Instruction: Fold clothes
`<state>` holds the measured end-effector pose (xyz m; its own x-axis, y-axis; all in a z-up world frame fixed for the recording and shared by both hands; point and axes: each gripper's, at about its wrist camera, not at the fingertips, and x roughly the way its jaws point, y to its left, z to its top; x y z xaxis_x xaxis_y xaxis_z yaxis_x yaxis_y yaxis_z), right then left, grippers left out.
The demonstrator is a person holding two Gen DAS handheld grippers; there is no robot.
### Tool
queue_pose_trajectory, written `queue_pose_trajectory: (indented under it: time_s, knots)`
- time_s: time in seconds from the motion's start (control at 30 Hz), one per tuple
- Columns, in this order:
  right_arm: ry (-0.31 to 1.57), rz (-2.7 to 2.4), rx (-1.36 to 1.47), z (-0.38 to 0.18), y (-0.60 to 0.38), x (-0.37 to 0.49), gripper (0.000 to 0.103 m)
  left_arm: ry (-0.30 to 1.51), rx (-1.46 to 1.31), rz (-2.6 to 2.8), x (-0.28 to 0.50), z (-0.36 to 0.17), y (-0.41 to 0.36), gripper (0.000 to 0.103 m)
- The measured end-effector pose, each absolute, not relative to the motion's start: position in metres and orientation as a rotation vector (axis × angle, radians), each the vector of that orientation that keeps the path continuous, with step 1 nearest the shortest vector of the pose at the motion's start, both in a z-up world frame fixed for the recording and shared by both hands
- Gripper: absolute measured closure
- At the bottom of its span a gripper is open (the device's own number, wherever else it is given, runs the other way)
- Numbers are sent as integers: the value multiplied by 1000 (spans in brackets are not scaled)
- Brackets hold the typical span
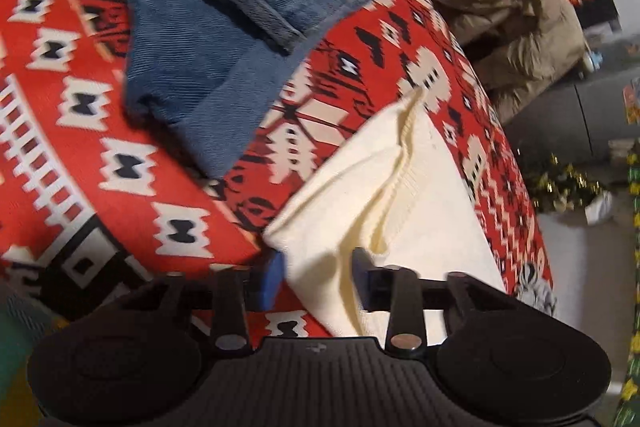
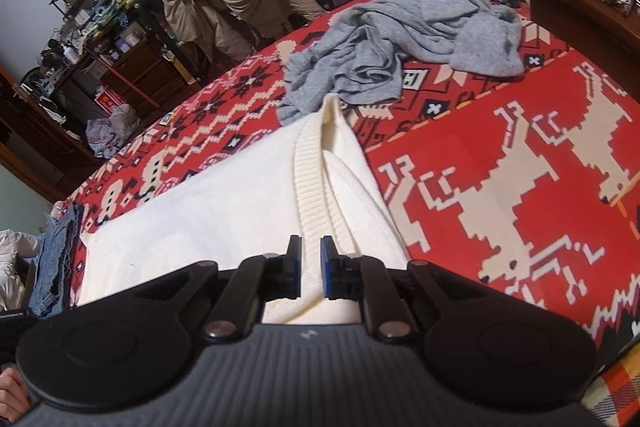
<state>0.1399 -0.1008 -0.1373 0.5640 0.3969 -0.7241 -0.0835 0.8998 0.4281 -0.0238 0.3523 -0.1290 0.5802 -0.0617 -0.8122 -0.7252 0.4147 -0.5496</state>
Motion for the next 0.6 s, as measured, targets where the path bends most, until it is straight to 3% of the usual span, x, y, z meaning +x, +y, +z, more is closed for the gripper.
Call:
queue_pose_trajectory:
  time_s: [0.23,0.43,0.5,0.6]
  knots:
    - [938,310,332,-139,-90,143,90,878,-922,558,-16,-118,339,79]
    - [938,314,297,-140,-86,142,87,920,-946,528,-13,-125,340,79]
    - [938,314,293,-140,-86,142,87,936,-923,533,-10,-126,337,95]
    - [936,315,286,-140,-85,143,87,894,-839,509,-7,-112,326,96]
